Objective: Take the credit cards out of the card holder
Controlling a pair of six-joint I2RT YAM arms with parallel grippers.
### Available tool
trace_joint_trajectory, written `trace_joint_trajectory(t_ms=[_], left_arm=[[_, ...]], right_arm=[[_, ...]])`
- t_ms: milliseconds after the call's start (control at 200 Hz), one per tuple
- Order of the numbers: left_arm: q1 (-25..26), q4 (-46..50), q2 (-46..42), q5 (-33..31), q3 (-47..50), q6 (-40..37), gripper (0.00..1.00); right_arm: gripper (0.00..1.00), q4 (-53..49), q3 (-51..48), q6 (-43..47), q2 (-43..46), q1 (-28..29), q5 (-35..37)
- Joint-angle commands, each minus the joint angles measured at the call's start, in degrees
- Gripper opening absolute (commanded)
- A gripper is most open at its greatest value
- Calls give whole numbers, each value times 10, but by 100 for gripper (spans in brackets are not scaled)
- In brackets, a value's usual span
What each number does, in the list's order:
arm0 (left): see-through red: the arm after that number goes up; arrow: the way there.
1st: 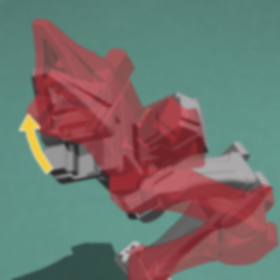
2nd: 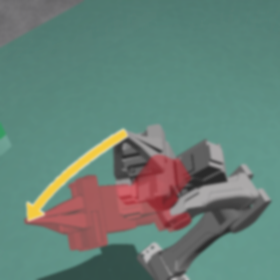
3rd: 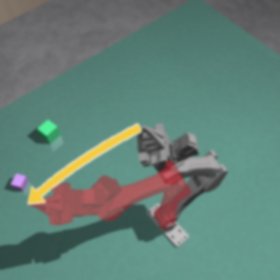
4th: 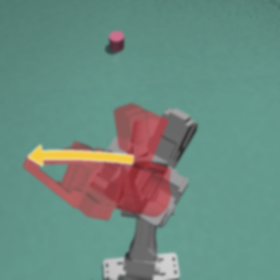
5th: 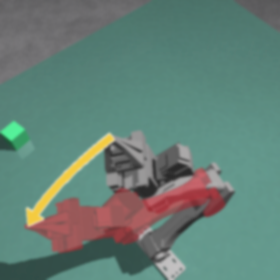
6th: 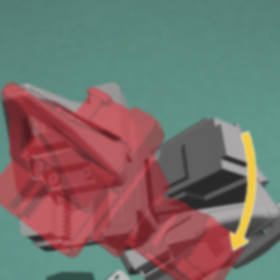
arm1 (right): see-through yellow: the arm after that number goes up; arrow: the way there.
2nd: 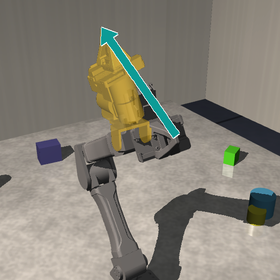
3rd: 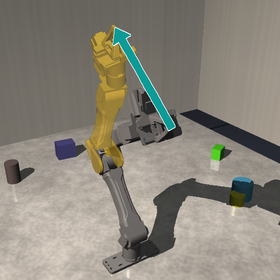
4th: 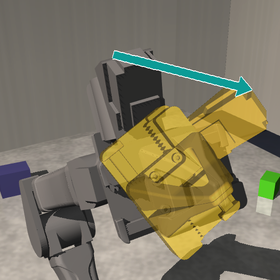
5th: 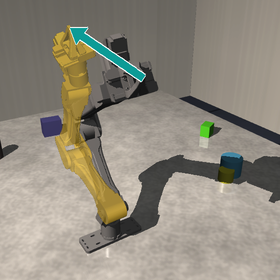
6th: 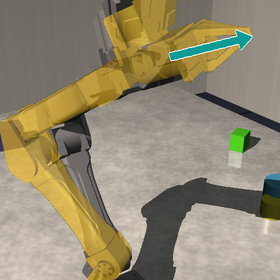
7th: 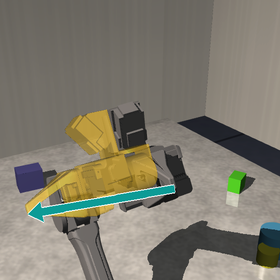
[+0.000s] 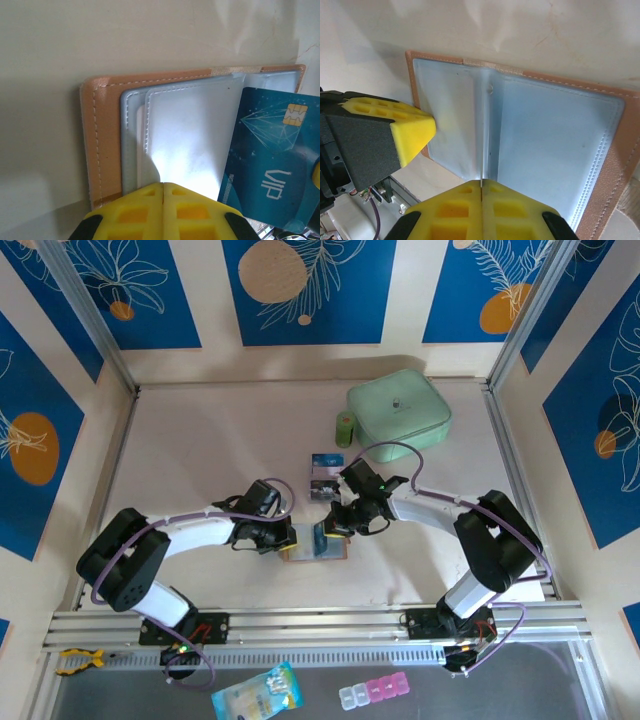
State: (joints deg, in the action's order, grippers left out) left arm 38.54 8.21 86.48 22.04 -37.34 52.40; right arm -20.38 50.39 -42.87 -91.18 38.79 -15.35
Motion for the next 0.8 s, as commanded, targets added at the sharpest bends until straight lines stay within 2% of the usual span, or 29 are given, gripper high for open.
trace_joint_trajectory(t_ms=[0,185,305,580,795], left_arm=[[2,30,8,-10,-2,-4,2],[1,26,2,-9,0,-4,2],[2,27,-5,-9,-1,-5,3],[1,24,-22,-13,2,-4,5],[1,21,-31,-16,0,-3,7]], right_arm=[[4,-13,3,11,25,5,1],[3,-47,18,45,41,2,14],[3,-79,37,103,54,1,23],[1,-166,90,341,72,-13,72],[0,-239,156,530,47,-53,95]])
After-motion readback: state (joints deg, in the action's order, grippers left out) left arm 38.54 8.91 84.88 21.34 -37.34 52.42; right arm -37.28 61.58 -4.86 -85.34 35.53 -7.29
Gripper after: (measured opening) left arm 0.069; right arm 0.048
